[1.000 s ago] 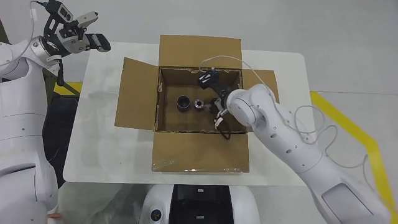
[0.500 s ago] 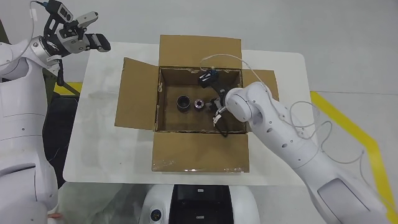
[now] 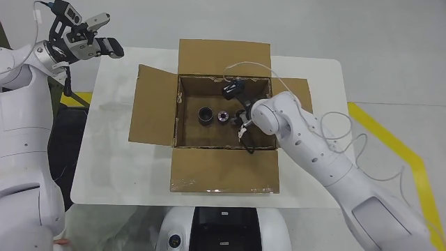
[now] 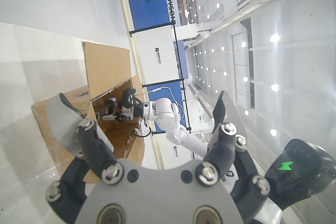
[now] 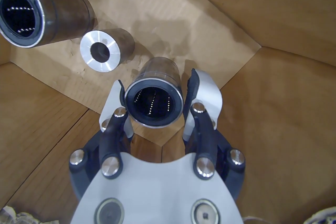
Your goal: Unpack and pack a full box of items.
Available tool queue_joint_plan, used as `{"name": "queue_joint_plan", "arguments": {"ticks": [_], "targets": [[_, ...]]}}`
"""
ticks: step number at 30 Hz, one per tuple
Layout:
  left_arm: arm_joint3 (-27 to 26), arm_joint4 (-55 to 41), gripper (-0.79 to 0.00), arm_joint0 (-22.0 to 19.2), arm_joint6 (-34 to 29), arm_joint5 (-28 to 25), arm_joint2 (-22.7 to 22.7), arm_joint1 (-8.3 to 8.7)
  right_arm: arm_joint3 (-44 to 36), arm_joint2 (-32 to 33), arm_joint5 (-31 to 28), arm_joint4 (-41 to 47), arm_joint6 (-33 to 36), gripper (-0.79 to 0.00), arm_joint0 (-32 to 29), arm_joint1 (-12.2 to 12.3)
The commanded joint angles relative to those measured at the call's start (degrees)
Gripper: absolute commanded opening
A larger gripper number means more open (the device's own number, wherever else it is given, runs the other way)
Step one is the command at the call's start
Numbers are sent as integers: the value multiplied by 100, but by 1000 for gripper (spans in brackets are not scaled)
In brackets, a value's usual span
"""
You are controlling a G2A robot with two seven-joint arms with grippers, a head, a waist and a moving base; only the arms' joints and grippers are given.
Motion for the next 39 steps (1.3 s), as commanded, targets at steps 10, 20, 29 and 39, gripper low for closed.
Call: {"name": "queue_joint_plan", "arguments": {"ticks": [10,20,29,39], "targets": [[0,0,0,0,0,0,0,0,-189,105,64,-105,149,-785,-50,-19],[0,0,0,0,0,0,0,0,-1250,457,32,-463,310,-785,-394,105],[0,0,0,0,0,0,0,0,-2487,921,-114,-755,507,-785,-880,258],[0,0,0,0,0,0,0,0,-3323,1253,-202,-952,489,-785,-1232,339]]}}
